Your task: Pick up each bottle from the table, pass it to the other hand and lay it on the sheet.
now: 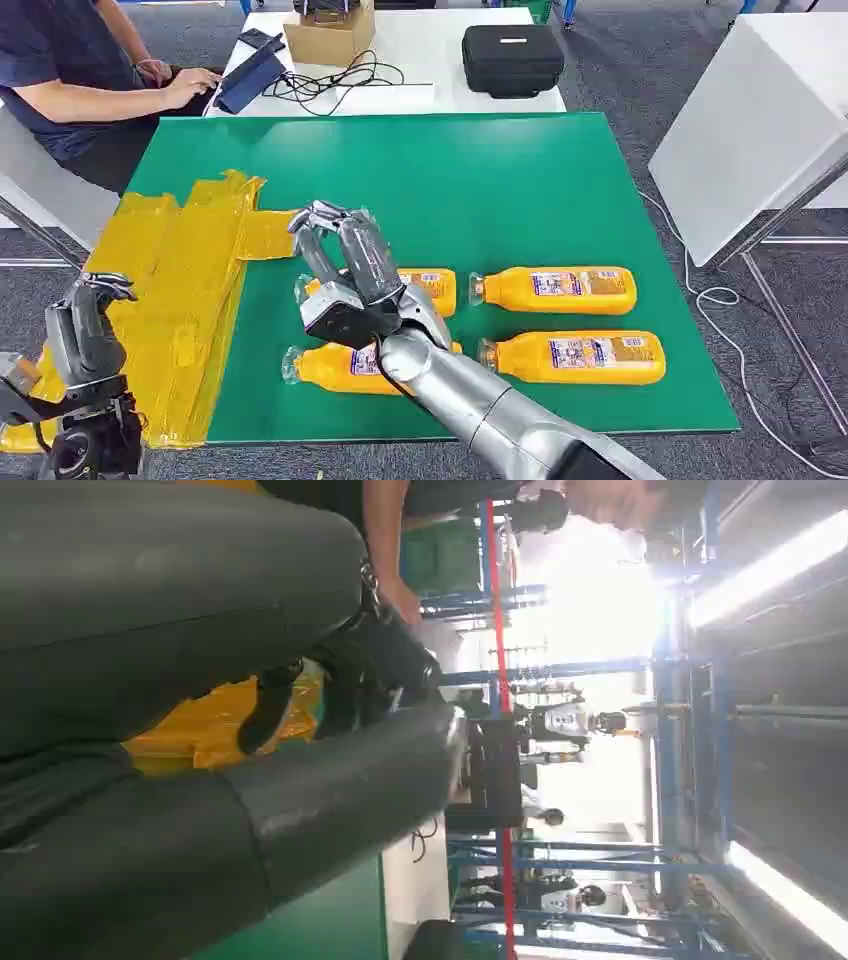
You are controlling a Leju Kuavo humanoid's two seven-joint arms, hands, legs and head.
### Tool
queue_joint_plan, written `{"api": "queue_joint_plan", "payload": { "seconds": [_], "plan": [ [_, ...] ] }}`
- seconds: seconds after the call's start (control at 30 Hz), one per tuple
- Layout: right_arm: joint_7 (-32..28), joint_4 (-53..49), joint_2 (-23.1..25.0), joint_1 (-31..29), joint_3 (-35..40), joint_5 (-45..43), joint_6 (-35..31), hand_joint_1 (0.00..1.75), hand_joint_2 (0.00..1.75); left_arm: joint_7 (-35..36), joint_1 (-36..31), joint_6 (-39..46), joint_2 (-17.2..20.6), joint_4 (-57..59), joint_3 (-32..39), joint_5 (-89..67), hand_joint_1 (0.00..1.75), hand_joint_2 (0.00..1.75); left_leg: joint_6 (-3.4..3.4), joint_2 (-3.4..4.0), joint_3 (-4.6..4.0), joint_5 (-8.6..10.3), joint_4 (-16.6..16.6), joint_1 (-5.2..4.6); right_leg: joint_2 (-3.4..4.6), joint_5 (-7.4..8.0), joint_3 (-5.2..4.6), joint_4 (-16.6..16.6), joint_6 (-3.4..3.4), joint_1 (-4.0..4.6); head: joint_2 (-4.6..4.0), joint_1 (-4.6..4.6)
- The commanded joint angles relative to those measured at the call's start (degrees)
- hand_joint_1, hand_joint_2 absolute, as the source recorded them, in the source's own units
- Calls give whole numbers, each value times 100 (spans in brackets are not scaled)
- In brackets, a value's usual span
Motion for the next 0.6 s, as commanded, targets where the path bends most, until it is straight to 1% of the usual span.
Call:
{"api": "queue_joint_plan", "payload": {
  "seconds": [0.03,0.07,0.1,0.13,0.17,0.2,0.23,0.27,0.3,0.33,0.37,0.4,0.43,0.47,0.57,0.6],
  "plan": [
    [-654,-3247,-2308,4401,-2081,-273,1325,175,0,-831,1280,1090,-952,395,-2513,-1022,175,0,4,-17,38,-8,-17,-2,-27,-11,49,-26,16,-2,0,-2],
    [-654,-3850,-2625,4926,-2339,-219,1540,175,0,-831,1349,1709,-869,471,-3135,-954,175,0,15,-78,79,1,-58,-2,-89,-12,120,-86,28,-1,0,-2],
    [-654,-3850,-2625,4926,-2339,-219,1540,175,0,-831,1349,1709,-869,471,-3135,-954,175,0,16,-147,120,16,-97,4,-156,-15,161,-142,24,3,0,-20],
    [-654,-3850,-2625,4926,-2339,-219,1540,175,0,-831,1349,1709,-869,471,-3135,-954,175,0,-18,-100,72,-22,-27,9,-112,-41,27,-79,-13,2,0,-53],
    [-654,-3850,-2625,4926,-2339,-219,1540,175,0,-831,1349,1709,-869,471,-3135,-954,175,0,-12,-174,127,-33,-52,-4,-195,-76,121,-122,-3,-12,0,-33],
    [-654,-3546,-2340,4744,-2485,-60,1685,175,0,-831,1219,1893,-592,597,-3269,-667,175,0,10,-149,157,-94,-28,-9,-149,-124,153,-82,10,-14,0,-42],
    [-654,-3546,-2340,4744,-2485,-60,1685,175,0,-831,1219,1893,-592,597,-3269,-667,175,0,18,-168,184,-118,-15,-5,-180,-137,199,-94,20,-8,0,-13],
    [-654,-3285,-2095,4578,-2548,72,1799,175,0,-831,1143,1912,-401,637,-3293,-471,175,0,13,-147,104,-107,1,-18,-148,-129,180,-59,21,-22,0,30],
    [-654,-3248,-1983,4600,-2675,252,1911,175,0,-831,1134,2003,-299,640,-3431,-381,175,0,7,-122,76,-97,-8,-24,-119,-108,148,-65,16,-16,0,48],
    [-654,-3261,-1917,4618,-2739,363,2026,175,0,-831,1147,2077,-251,609,-3500,-329,175,0,3,-74,102,-111,-17,-26,-81,-100,160,-71,26,-21,0,37],
    [-654,-3329,-1877,4649,-2772,455,2080,175,0,-831,1158,2108,-221,598,-3560,-318,175,0,15,-45,103,-117,-12,-35,-51,-100,151,-68,25,-23,0,39],
    [-654,-3374,-1857,4674,-2793,488,2109,175,0,-831,1164,2134,-208,600,-3589,-324,175,0,23,-37,123,-131,-11,-33,-48,-107,166,-68,24,-23,0,37],
    [-654,-3443,-1826,4716,-2823,546,2166,175,0,-831,1175,2151,-185,592,-3644,-327,175,0,23,-44,139,-133,-11,-32,-57,-112,180,-69,26,-26,0,42],
    [-654,-3464,-1809,4739,-2834,588,2187,175,0,-831,1174,2156,-171,597,-3675,-335,175,0,26,-43,119,-124,-10,-30,-54,-105,154,-64,23,-27,0,39],
    [-654,-3600,-1764,4825,-2817,762,2119,175,0,-831,1150,2053,-165,730,-3689,-261,175,0,25,-34,132,-126,-13,-22,-47,-108,163,-66,21,-19,0,37],
    [-654,-3665,-1756,4870,-2826,767,2043,175,0,-831,1110,2031,-181,825,-3669,-301,105,0,28,-32,122,-123,-12,-19,-43,-104,150,-63,20,-15,0,39]
  ]
}}
